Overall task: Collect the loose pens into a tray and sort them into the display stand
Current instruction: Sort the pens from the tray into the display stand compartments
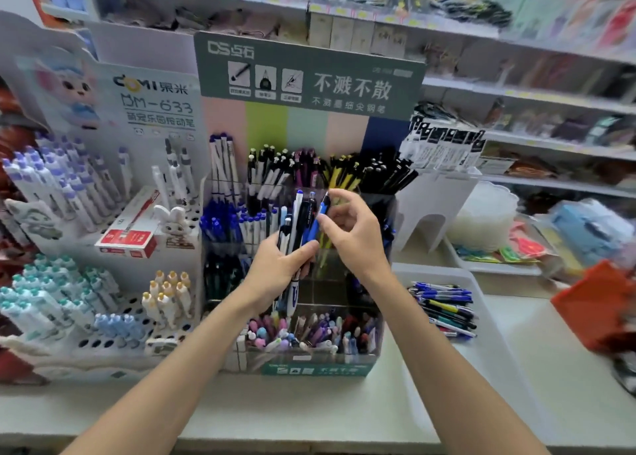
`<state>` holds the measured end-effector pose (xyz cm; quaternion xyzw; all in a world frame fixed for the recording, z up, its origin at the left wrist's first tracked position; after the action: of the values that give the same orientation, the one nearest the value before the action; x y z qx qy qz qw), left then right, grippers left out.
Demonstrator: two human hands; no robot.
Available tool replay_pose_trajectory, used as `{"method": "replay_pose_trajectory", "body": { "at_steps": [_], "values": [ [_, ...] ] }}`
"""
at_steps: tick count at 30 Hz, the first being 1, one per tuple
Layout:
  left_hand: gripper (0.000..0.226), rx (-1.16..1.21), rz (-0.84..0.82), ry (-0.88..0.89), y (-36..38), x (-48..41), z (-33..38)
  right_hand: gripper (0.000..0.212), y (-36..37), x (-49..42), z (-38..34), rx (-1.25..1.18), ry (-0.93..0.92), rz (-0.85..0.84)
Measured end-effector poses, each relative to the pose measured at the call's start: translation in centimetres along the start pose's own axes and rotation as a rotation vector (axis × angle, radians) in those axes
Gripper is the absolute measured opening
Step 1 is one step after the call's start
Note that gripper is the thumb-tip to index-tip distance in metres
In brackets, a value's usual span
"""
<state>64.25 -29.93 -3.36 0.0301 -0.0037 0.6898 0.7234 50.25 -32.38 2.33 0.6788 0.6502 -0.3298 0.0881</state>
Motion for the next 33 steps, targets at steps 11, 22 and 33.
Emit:
{"method": "replay_pose_trajectory", "body": {
  "at_steps": [11,22,33],
  "values": [
    [0.01,-0.016,-0.087,-0.051,6.1,-2.5,-2.2,0.035,-11.4,0.8,2.7,-0.01,0.122,0.389],
    [0.007,0.08,-0.123,-0.107,5.2,-2.4,-2.3,0.036,-9.4,1.8,1.3,0.319,-0.209,0.396],
    [0.009,0.141,-0.103,-0.13,3.8,-2.7,-2.4,0.021,-7.5,2.2,4.3,0.687,-0.244,0.207]
  ]
}}
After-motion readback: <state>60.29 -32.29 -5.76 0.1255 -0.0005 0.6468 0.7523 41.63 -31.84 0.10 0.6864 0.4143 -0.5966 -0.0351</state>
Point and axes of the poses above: each hand's wrist, its own x-axis away from the middle knuckle, its own y-axis out of the palm, z = x × y, the point moved 8 cm from there along -x, towards the middle knuckle, and after that the axes turned 8 degrees about -y, right-handed, at the moved point
